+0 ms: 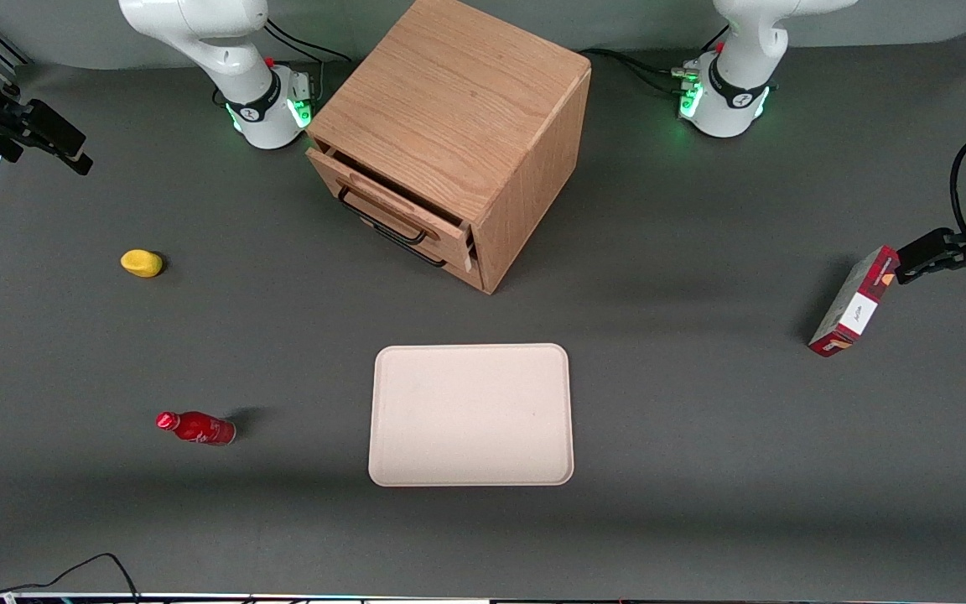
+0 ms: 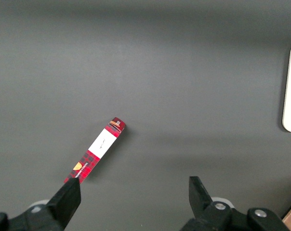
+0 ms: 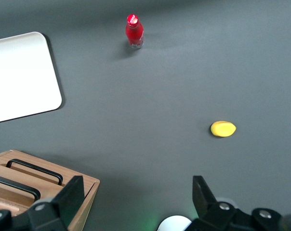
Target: Close top drawer
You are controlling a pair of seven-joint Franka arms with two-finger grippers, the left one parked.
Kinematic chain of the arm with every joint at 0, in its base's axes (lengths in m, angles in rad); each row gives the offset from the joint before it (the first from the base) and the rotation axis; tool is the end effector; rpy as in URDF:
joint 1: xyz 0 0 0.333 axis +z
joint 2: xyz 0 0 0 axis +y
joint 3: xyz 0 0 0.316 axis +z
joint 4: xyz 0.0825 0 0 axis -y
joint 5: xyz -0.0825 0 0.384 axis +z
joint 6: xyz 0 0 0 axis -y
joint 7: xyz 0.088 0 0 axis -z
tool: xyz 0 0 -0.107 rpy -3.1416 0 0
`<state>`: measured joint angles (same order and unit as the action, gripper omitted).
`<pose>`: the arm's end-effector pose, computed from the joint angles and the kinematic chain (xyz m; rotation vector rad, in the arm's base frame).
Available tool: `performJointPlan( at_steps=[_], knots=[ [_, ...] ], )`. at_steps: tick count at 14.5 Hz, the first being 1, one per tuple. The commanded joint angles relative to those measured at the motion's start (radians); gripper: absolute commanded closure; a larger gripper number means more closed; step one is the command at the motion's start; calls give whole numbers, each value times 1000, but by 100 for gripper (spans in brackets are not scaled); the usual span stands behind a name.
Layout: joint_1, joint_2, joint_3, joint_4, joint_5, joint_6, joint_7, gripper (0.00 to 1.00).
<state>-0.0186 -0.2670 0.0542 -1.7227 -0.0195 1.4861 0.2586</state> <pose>0.4592 0.0182 0.6812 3.0922 -0.3519 0.0539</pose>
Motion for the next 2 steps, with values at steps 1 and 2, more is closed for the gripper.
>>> performJointPlan(
  at_steps=[1,2],
  knots=[
    [0,-12,-2,-6,7,13,-25,0],
    [0,-14,-2,-6,7,13,-30,0]
  ],
)
